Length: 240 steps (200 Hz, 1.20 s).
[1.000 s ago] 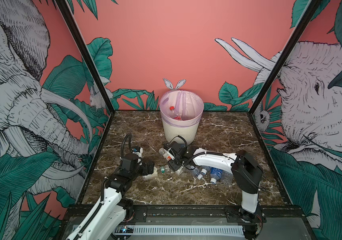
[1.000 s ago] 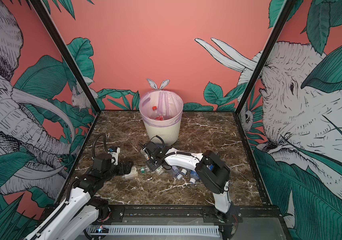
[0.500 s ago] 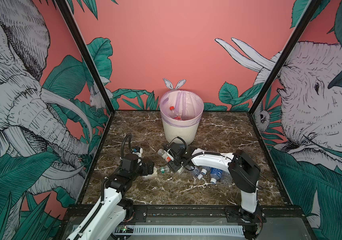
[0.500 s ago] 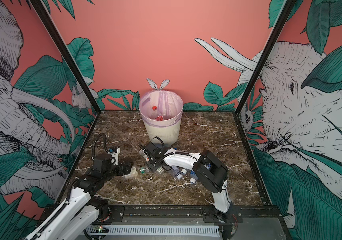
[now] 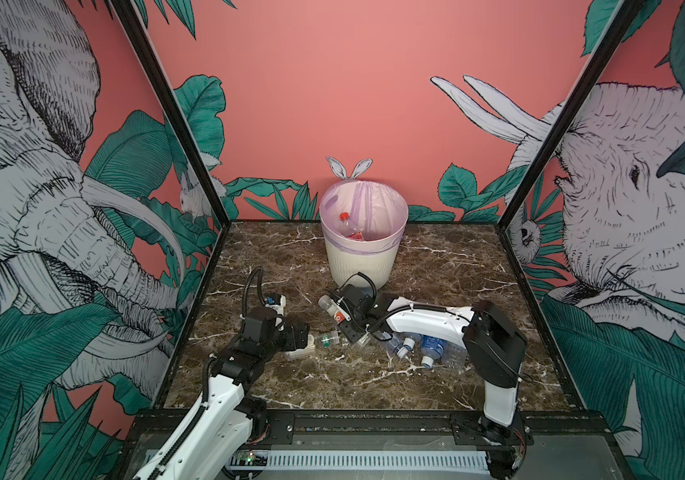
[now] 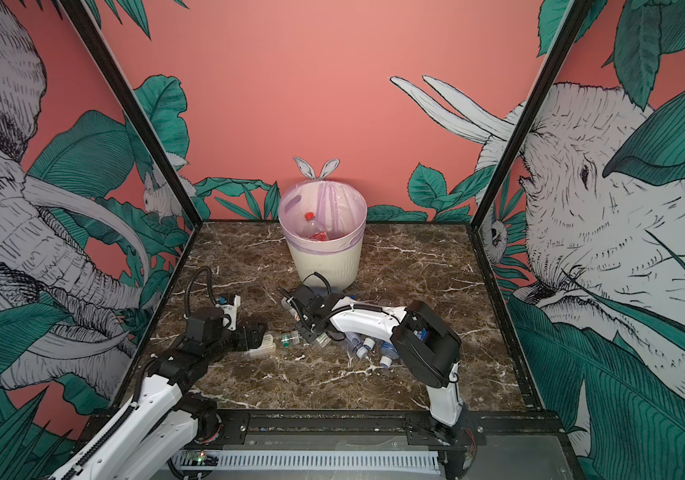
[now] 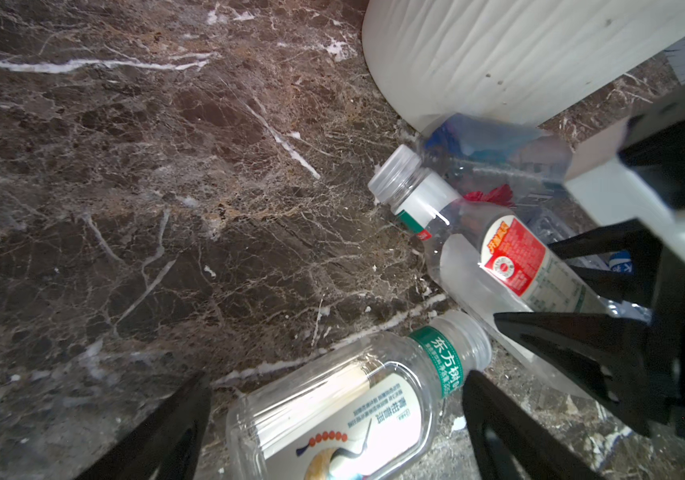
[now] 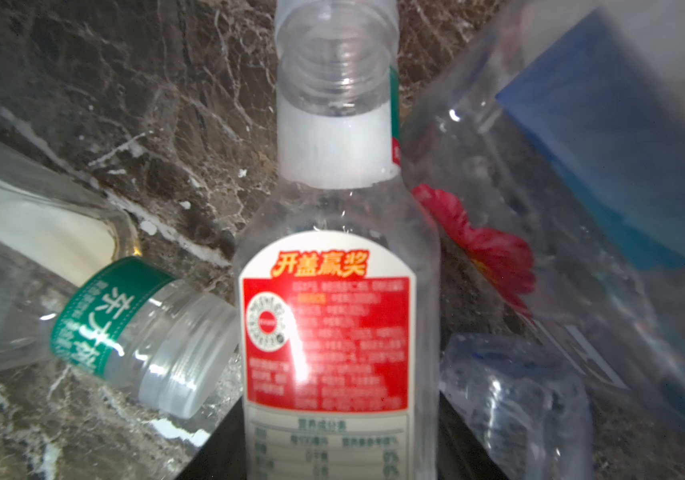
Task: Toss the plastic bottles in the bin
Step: 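Close the right gripper on the red-label bottle and lift it upright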
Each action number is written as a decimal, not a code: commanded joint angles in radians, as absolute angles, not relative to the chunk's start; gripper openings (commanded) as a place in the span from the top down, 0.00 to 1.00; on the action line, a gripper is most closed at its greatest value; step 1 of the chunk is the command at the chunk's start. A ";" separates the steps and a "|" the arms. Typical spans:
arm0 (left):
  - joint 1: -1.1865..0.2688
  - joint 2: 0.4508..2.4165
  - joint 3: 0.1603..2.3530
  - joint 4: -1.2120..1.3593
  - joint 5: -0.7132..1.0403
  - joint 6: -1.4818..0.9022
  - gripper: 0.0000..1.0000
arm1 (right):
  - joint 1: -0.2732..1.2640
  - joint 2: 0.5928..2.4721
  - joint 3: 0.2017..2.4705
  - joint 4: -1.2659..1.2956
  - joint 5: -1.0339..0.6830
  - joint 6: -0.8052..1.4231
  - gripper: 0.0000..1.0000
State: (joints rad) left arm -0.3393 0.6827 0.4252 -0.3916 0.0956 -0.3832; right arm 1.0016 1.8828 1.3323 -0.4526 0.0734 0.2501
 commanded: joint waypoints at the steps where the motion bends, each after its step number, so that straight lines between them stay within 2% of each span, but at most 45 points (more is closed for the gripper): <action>1: -0.333 0.686 0.426 -0.384 0.117 -0.392 0.05 | 1.007 1.777 1.286 -0.420 0.106 0.271 0.47; 56: -0.333 0.706 0.429 -0.361 0.148 -0.381 0.06 | 1.013 1.559 1.123 -0.318 0.130 0.290 0.51; 113: -0.334 0.705 0.427 -0.350 0.210 -0.362 0.06 | 1.017 1.314 0.909 -0.179 0.254 0.319 0.50; 176: -0.349 0.684 0.420 -0.315 0.264 -0.346 0.07 | 1.022 1.107 0.776 -0.116 0.334 0.335 0.50; 240: -0.461 0.691 0.439 -0.317 0.193 -0.301 0.09 | 1.023 0.944 0.695 -0.074 0.360 0.351 0.48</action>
